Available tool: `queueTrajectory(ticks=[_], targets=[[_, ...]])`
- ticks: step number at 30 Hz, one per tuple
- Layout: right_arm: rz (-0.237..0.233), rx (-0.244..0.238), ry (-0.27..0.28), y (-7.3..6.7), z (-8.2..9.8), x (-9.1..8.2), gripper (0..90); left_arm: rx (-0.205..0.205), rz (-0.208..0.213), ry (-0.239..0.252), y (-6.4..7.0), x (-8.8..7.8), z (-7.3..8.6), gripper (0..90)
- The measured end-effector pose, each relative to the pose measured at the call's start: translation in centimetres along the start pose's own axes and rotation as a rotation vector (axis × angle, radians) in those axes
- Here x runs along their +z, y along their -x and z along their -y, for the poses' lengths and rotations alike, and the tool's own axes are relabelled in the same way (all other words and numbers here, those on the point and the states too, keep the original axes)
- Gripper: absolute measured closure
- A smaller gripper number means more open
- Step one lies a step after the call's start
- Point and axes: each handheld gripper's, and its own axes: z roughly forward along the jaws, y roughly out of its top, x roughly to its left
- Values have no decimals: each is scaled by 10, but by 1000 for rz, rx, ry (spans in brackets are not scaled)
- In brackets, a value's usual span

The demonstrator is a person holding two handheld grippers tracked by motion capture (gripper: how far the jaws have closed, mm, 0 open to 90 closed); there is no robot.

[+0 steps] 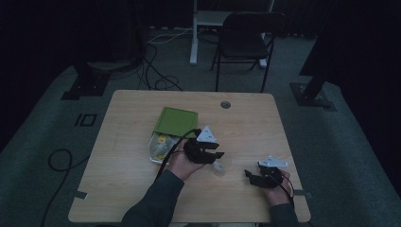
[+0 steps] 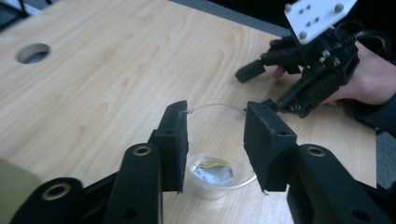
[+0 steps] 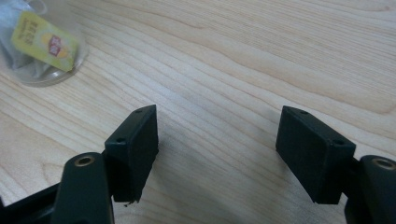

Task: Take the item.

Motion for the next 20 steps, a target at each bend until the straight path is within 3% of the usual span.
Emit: queueTrajectory(ticks=[9, 20], targets=[[0, 1, -1, 0, 0, 0, 294, -40, -79, 36, -14, -32, 15, 540], [1, 0, 0, 0, 0, 0, 293, -93, -134, 42, -25, -56, 40, 532]])
